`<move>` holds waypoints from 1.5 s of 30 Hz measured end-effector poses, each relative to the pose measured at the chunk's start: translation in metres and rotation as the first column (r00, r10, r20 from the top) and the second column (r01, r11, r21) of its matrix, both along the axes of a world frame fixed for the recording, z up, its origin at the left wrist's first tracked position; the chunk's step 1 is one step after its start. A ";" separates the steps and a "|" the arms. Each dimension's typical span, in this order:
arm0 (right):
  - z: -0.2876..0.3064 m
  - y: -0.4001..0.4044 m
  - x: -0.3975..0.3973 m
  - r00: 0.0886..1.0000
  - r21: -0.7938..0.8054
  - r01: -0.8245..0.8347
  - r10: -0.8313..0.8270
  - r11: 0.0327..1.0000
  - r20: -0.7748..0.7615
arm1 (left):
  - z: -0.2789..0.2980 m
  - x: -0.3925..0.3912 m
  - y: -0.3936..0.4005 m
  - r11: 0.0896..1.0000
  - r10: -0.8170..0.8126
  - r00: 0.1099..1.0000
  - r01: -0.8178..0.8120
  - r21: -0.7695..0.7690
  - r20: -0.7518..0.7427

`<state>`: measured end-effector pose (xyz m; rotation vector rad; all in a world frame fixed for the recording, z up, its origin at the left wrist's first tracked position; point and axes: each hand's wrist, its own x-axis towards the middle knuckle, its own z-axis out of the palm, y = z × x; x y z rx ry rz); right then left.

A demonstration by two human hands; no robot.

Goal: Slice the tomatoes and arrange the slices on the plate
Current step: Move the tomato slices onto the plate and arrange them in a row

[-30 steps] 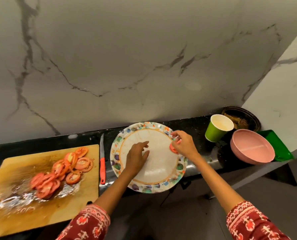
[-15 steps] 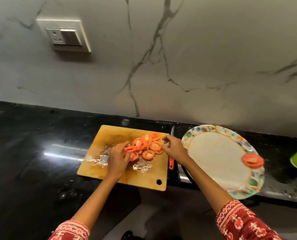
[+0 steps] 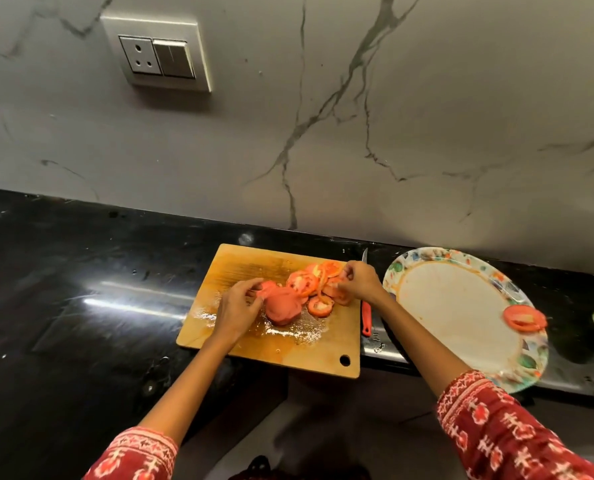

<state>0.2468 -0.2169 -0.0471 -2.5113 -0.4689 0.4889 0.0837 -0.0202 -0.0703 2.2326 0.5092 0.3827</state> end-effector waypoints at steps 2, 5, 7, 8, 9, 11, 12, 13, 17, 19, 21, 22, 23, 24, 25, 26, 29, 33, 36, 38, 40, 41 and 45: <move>0.010 -0.002 0.003 0.999 0.058 0.026 -0.024 0.998 -0.037 | 0.000 0.002 0.004 1.000 -0.019 1.000 0.019 -0.017 -0.006; 0.035 0.001 0.001 0.995 0.115 -0.051 0.060 0.992 -0.077 | 0.005 0.003 0.006 0.995 -0.047 0.999 0.048 -0.084 0.017; 0.053 0.010 -0.003 0.985 0.182 -0.114 0.135 0.977 -0.111 | 0.009 0.005 0.005 0.986 -0.080 0.996 0.084 -0.143 0.034; 0.062 0.016 -0.006 0.976 0.231 -0.124 0.161 0.965 -0.146 | 0.010 0.006 0.005 0.980 -0.099 0.994 0.105 -0.172 0.040; 0.068 0.022 -0.009 0.965 0.281 -0.123 0.181 0.952 -0.188 | 0.011 0.007 0.005 0.973 -0.114 0.993 0.121 -0.199 0.042; 0.077 0.036 -0.015 0.934 0.370 -0.116 0.228 0.922 -0.276 | 0.014 0.009 0.006 0.959 -0.133 0.990 0.141 -0.244 0.051; 0.079 0.042 -0.018 0.914 0.397 -0.116 0.255 0.910 -0.317 | 0.015 0.010 0.007 0.950 -0.138 0.989 0.150 -0.275 0.062; 0.078 0.048 -0.022 0.895 0.415 -0.122 0.281 0.902 -0.347 | 0.017 0.010 0.008 0.935 -0.135 0.988 0.153 -0.321 0.078; 0.065 0.067 -0.036 0.840 0.491 -0.054 0.305 0.869 -0.448 | 0.021 0.007 0.012 0.773 -0.048 0.991 0.116 -0.624 0.124; 0.057 0.074 -0.043 0.814 0.528 0.070 0.258 0.847 -0.521 | 0.020 0.003 0.015 0.689 0.026 0.992 0.069 -0.722 0.120; 0.048 0.079 -0.049 0.805 0.530 0.158 0.202 0.833 -0.557 | 0.018 0.000 0.019 0.660 0.064 0.993 0.031 -0.750 0.097; 0.045 0.080 -0.050 0.805 0.526 0.182 0.181 0.831 -0.565 | 0.017 -0.002 0.020 0.662 0.057 0.995 0.026 -0.749 0.085; 0.042 0.080 -0.051 0.805 0.520 0.197 0.165 0.831 -0.570 | 0.016 -0.003 0.021 0.668 0.040 0.997 0.027 -0.744 0.073; 0.041 0.080 -0.051 0.805 0.516 0.204 0.157 0.832 -0.572 | 0.016 -0.003 0.020 0.664 0.022 0.998 0.033 -0.747 0.064; 0.041 0.079 -0.051 0.808 0.515 0.197 0.159 0.834 -0.567 | 0.017 -0.003 0.020 0.651 0.007 0.998 0.039 -0.758 0.057; 0.042 0.078 -0.050 0.816 0.514 0.174 0.170 0.840 -0.553 | 0.018 -0.002 0.019 0.629 0.001 0.998 0.044 -0.776 0.057; 0.047 0.071 -0.045 0.854 0.508 0.063 0.217 0.859 -0.473 | 0.022 0.002 0.016 0.621 -0.016 0.998 0.053 -0.782 0.054; 0.042 0.058 -0.038 0.892 0.547 0.061 0.200 0.835 -0.405 | 0.027 0.013 0.007 0.627 -0.030 0.998 0.060 -0.776 0.053; 0.035 0.045 -0.039 0.889 0.567 0.124 0.162 0.814 -0.428 | 0.029 0.021 -0.002 0.617 -0.001 0.998 0.047 -0.785 0.059; 0.032 0.035 -0.038 0.909 0.608 0.128 0.152 0.783 -0.388 | 0.029 0.024 -0.007 0.611 0.001 0.999 0.041 -0.790 0.053; 0.036 0.024 -0.033 0.938 0.643 0.116 0.130 0.757 -0.322 | 0.030 0.027 -0.010 0.600 0.010 0.999 0.035 -0.800 0.051; 0.040 0.018 -0.029 0.946 0.651 0.104 0.129 0.752 -0.299 | 0.030 0.027 -0.010 0.593 0.013 0.999 0.032 -0.804 0.049; 0.071 -0.001 -0.011 0.947 0.574 -0.057 0.227 0.817 -0.229 | 0.036 0.033 -0.013 0.578 -0.028 0.999 0.051 -0.814 0.043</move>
